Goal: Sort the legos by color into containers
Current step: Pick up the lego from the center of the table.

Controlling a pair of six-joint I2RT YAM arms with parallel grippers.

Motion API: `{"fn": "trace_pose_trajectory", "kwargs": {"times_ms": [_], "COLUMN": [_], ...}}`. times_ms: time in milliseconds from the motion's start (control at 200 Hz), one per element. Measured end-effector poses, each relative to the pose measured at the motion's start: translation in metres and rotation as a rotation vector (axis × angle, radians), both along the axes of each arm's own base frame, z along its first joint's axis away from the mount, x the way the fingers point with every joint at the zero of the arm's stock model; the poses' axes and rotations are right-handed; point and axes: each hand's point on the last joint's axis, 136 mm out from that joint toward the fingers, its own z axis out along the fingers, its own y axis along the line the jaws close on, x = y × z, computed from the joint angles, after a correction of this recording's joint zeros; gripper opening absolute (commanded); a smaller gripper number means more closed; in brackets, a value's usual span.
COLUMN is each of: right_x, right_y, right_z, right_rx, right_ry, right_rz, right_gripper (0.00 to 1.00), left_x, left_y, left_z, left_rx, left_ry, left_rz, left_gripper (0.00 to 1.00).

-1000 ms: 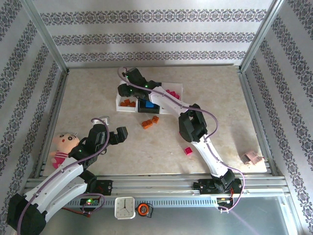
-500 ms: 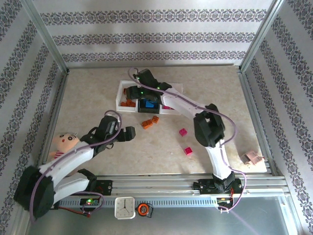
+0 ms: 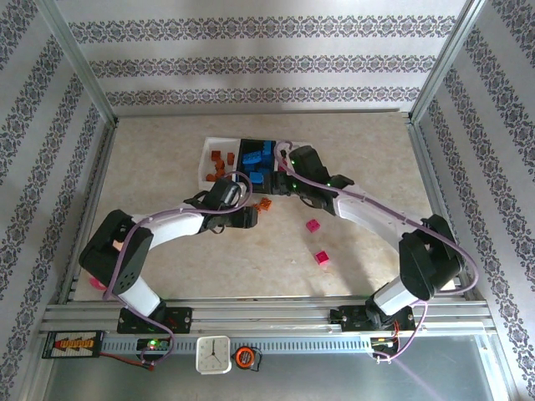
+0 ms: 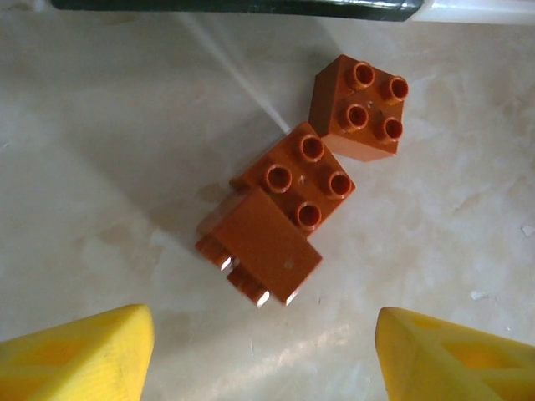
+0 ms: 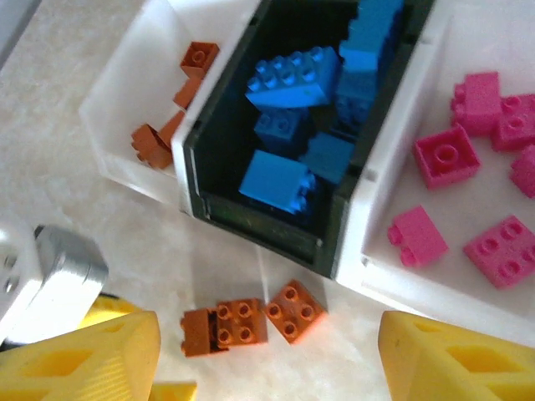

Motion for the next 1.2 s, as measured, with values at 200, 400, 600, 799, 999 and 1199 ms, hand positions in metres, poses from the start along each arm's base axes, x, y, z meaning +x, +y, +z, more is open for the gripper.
{"fn": "trace_pose_trajectory", "kwargs": {"times_ms": [200,400,600,799,999,1199], "right_x": [-0.011,-0.012,-0.011,-0.011,-0.013,-0.016], "right_y": [-0.016,-0.018,-0.021,-0.025,-0.030,-0.037], "right_z": [0.010,0.017,0.019,0.015,0.015,0.015], "right_rx": [0.017,0.030,0.034,0.033,0.040,0.047], "right_ry": [-0.025,-0.044,-0.051,-0.043,-0.039,-0.043], "right_rz": [-0.018,-0.021,-0.029,-0.043,-0.057,-0.071], "right_gripper": [0.70,0.70,0.70,0.70,0.70,0.70], "left_x": [0.013,0.018,0.021,0.017,0.002,0.032], "left_y": [-0.003,-0.002,-0.005,-0.002,0.013,0.057], "left_z": [-0.006,-0.014,-0.017,-0.014,0.017,0.065], "left_rx": [0.024,0.043,0.033,0.027,-0.003,-0.045], "left_ry": [-0.005,-0.002,-0.007,-0.016,-0.067,-0.169], "left_rz": [0.016,0.027,0.027,0.028,0.051,0.199], "left_gripper": [0.57,0.52,0.36,0.32,0.31,0.31]}}
